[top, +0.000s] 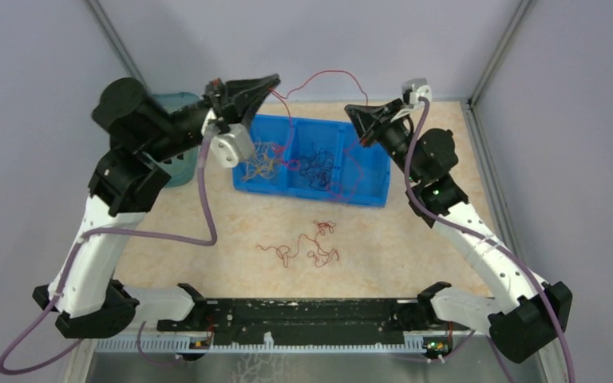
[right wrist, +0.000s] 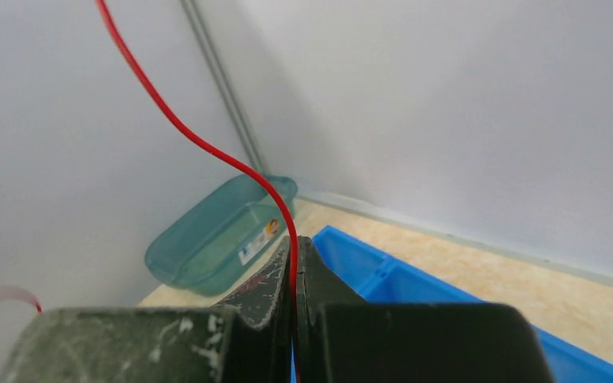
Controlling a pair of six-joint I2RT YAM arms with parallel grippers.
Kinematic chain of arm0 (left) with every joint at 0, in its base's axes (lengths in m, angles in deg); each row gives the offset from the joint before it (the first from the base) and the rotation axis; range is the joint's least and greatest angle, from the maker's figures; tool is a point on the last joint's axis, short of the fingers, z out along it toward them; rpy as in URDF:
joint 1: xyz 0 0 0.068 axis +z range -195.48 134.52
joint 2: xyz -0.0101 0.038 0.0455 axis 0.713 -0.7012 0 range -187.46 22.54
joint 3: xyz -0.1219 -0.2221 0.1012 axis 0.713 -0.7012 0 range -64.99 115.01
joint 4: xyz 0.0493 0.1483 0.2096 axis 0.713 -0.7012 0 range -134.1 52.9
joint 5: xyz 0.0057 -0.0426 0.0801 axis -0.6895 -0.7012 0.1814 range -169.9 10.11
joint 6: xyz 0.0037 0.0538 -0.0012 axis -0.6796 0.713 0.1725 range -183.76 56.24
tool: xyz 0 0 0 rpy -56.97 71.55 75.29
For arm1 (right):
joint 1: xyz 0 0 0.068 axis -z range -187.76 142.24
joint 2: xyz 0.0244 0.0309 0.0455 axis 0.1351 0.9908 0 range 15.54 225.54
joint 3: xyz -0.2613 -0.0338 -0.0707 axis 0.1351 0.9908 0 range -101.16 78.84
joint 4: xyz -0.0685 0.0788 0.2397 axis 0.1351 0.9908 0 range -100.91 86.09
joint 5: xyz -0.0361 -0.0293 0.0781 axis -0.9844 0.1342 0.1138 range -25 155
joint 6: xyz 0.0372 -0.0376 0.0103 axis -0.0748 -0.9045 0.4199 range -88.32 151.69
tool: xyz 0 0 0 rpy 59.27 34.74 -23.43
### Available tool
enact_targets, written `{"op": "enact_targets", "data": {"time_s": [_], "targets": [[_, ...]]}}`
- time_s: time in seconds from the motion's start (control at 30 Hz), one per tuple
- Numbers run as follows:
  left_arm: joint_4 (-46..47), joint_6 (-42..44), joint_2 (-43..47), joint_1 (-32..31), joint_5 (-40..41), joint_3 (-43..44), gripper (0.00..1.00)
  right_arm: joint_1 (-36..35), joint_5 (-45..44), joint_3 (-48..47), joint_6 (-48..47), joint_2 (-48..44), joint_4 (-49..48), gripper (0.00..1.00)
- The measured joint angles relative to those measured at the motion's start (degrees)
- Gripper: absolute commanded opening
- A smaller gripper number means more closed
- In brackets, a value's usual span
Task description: Untangle the cables
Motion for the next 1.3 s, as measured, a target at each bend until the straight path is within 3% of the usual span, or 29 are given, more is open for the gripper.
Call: {"op": "enact_targets", "data": {"time_s": [0.2,0.4,0.87,1.03,1.3], "targets": [[-1.7,-13.8,-6.4,-1.4,-2.6,-3.6,0.0,7.2,-1.1,-2.7,2.0,0.5,-0.2,0.0],[2.2,-21.2,-16.4,-2.8,-2.8,-4.5,0.0,13.1,-1.0,-6.0,3.3,4.0,-1.6,0.0],[10.4,-23.4,-25.4,-4.9,-0.3,-8.0,0.0,17.7,0.2,-2.2,6.2,18.7,-6.0,0.01],[13.6,-23.5,-28.7,-4.9,1.6,-8.1,0.0,17.7,-0.4,-2.2,5.0,21.6,-4.3,0.44],[16.4,-25.0,-31.5,-5.0,3.0,-8.0,0.0,17.7,-5.7,-4.4,2.6,21.6,9.6,0.57]]}}
